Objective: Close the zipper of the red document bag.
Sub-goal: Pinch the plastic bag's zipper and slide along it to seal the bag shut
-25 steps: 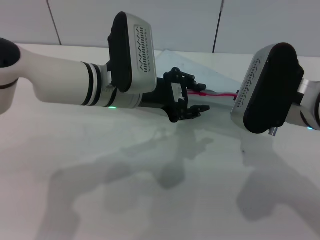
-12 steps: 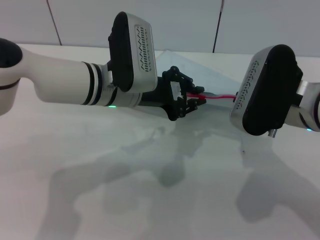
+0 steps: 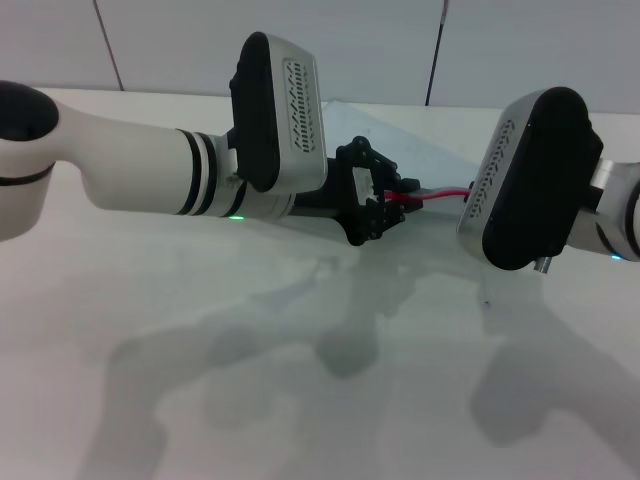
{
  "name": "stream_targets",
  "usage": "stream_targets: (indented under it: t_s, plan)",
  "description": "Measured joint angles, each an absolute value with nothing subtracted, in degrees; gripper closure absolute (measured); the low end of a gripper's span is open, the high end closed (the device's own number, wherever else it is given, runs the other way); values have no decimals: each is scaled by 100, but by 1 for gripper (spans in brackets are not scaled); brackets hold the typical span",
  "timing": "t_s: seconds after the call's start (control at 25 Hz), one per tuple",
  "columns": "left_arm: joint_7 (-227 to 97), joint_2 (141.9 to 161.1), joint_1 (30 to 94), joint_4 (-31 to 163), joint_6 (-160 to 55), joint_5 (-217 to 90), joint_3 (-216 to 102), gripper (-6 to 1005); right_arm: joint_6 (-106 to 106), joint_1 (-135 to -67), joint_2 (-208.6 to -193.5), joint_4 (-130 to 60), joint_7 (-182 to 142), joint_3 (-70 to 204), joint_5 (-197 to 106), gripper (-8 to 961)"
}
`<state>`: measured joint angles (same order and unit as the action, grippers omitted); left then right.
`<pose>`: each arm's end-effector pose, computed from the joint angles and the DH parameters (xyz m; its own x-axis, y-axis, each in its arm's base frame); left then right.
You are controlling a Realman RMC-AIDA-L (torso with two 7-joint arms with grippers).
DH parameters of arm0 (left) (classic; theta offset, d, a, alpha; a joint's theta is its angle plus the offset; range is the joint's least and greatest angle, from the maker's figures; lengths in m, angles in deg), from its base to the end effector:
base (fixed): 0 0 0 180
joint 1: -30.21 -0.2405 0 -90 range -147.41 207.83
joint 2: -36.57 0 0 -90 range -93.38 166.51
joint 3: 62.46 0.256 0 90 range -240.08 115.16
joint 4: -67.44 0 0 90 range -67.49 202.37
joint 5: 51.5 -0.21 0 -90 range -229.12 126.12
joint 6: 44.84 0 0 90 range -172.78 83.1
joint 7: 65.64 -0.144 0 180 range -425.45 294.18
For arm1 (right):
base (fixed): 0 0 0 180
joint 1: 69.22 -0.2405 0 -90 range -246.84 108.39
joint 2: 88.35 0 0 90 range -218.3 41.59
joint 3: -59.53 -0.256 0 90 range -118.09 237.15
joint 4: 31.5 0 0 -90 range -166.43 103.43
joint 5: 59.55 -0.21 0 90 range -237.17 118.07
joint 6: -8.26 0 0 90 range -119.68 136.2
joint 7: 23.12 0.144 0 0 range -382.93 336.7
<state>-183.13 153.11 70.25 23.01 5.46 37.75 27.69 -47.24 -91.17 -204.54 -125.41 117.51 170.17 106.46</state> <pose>-0.1505 0.4009 -0.0703 0.9476 -0.2983 0.1145 -0.2238 -0.8754 -0.4285 0.1373 0.3458 -0.0330 0.9390 -0.0294 0.3428 0.2059 -0.7502 -0.6283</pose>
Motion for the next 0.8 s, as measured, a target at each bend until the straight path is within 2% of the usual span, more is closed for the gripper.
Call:
stream_targets:
  t_s: [0.24, 0.8]
  plan:
    - [-18314, 15311, 7043, 2317, 536, 3805, 2771, 829, -4724, -9127, -20454, -12571, 11751, 17019, 10648, 907]
    - [-18307, 15311, 7040, 2397, 468, 3808, 2771, 920, -4783, -9119, -20449, -12689, 11744, 17018, 10647, 907]
